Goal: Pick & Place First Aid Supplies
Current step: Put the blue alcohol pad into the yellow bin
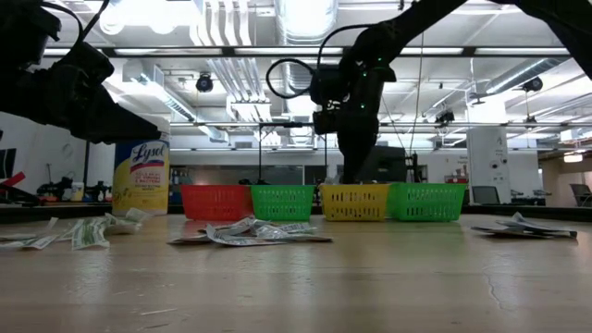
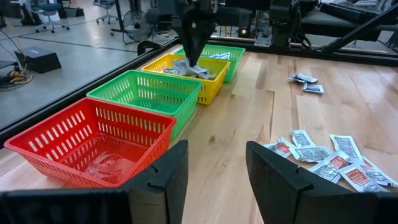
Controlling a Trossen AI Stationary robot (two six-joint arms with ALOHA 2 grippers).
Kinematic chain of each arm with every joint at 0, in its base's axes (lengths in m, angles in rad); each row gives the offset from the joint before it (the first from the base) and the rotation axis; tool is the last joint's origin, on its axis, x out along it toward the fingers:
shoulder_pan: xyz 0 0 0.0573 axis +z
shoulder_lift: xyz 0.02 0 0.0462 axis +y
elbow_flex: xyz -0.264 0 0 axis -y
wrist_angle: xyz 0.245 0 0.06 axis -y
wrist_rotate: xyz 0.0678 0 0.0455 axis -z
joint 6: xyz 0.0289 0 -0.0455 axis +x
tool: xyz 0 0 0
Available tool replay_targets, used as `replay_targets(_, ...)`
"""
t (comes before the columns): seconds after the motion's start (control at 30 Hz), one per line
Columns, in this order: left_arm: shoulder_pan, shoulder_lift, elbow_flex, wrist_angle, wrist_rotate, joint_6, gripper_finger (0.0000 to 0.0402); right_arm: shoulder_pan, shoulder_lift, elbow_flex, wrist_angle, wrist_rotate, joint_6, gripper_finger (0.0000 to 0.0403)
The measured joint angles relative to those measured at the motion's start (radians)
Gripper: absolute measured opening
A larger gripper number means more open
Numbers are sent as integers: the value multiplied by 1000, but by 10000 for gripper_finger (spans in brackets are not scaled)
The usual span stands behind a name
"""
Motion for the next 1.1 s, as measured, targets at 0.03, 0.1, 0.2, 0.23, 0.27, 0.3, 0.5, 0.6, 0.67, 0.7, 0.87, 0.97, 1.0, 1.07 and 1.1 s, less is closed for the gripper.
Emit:
replay_targets(0.03, 0, 0, 0, 0, 0, 0, 158, -1, 2, 0, 0, 0, 0, 8)
replay_targets(0.1, 0, 0, 0, 0, 0, 0, 158, -1, 4, 0, -3, 3, 1, 9)
replay_targets(0.2, 0, 0, 0, 0, 0, 0, 158, -1, 3, 0, -4, 3, 0, 17)
replay_targets(0.23, 0, 0, 0, 0, 0, 0, 158, -1, 3, 0, -5, 3, 0, 22)
replay_targets(0.27, 0, 0, 0, 0, 0, 0, 158, -2, 4, 0, -7, 3, 1, 29)
replay_targets(0.3, 0, 0, 0, 0, 0, 0, 158, -2, 4, 0, -8, 3, 3, 36)
replay_targets(0.5, 0, 0, 0, 0, 0, 0, 158, -1, 4, 0, -27, 3, 3, 92)
replay_targets(0.6, 0, 0, 0, 0, 0, 0, 158, -1, 3, 4, -76, 42, 4, 123)
replay_targets(0.67, 0, 0, 0, 0, 0, 0, 158, -1, 2, 21, -139, 56, 3, 141)
replay_targets(0.7, 0, 0, 0, 0, 0, 0, 158, -1, 2, 31, -165, 56, 3, 148)
replay_targets(0.87, 0, 0, 0, 0, 0, 0, 158, 4, 1, 92, -315, 49, 43, 174)
replay_targets(0.97, 0, 0, 0, 0, 0, 0, 158, 12, 1, 135, -402, 45, 99, 182)
replay_targets(1.0, 0, 0, 0, 0, 0, 0, 158, 17, 1, 149, -432, 44, 109, 183)
replay_targets(1.07, 0, 0, 0, 0, 0, 0, 158, 33, 0, 177, -489, 39, 125, 185)
replay_targets(1.1, 0, 0, 0, 0, 0, 0, 158, 42, 0, 191, -515, 29, 127, 185)
